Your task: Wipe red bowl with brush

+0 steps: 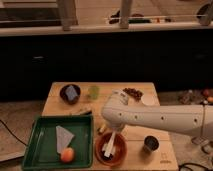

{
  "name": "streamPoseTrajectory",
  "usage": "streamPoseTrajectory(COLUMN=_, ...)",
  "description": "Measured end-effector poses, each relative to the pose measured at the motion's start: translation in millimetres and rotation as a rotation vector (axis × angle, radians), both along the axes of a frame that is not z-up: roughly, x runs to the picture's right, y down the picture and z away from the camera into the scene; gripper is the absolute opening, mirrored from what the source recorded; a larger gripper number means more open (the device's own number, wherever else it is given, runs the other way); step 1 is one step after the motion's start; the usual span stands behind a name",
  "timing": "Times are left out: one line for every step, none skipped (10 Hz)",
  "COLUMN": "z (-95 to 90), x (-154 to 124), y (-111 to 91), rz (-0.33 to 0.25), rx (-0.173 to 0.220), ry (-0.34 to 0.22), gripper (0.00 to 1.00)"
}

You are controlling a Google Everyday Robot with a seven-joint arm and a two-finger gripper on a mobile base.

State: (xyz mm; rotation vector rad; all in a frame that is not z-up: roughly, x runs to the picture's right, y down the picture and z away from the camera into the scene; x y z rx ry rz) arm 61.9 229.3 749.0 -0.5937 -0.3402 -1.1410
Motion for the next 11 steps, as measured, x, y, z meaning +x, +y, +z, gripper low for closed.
streamPoseTrajectory(z=1.4, x=11, y=7, rz=0.003, rx=-0.014, ry=0.013, gripper=0.00)
streamPoseTrajectory(z=2.5, x=28, y=9, rz=0.019, rx=-0.022, ry=0.036, gripper=0.00)
streamPoseTrajectory(z=3.7, x=44, y=9, rz=0.034, rx=-0.021, ry=0.059, gripper=0.00)
streamPoseTrajectory(z=4.2, x=55, y=8, rz=0.046, rx=-0.020, ry=0.076, gripper=0.00)
streamPoseTrajectory(z=5.4, x=62, y=3, rz=0.056, rx=-0.015, ry=0.092, gripper=0.00)
streamPoseTrajectory(z=6.9, x=64, y=0, rz=0.059, rx=-0.006, ry=0.101, gripper=0.00)
streamPoseTrajectory(z=8.3, x=63, y=-6, rz=0.059, rx=0.004, ry=0.107, gripper=0.00)
streamPoseTrajectory(z=9.1, x=61, y=-12, rz=0.055, rx=0.014, ry=0.110, gripper=0.00)
streamPoseTrajectory(z=10.6, x=53, y=-19, rz=0.040, rx=0.027, ry=0.106, gripper=0.00)
streamPoseTrajectory(z=11.7, x=45, y=-24, rz=0.028, rx=0.033, ry=0.101, gripper=0.00)
streamPoseTrajectory(z=13.0, x=34, y=-29, rz=0.010, rx=0.040, ry=0.090, gripper=0.00)
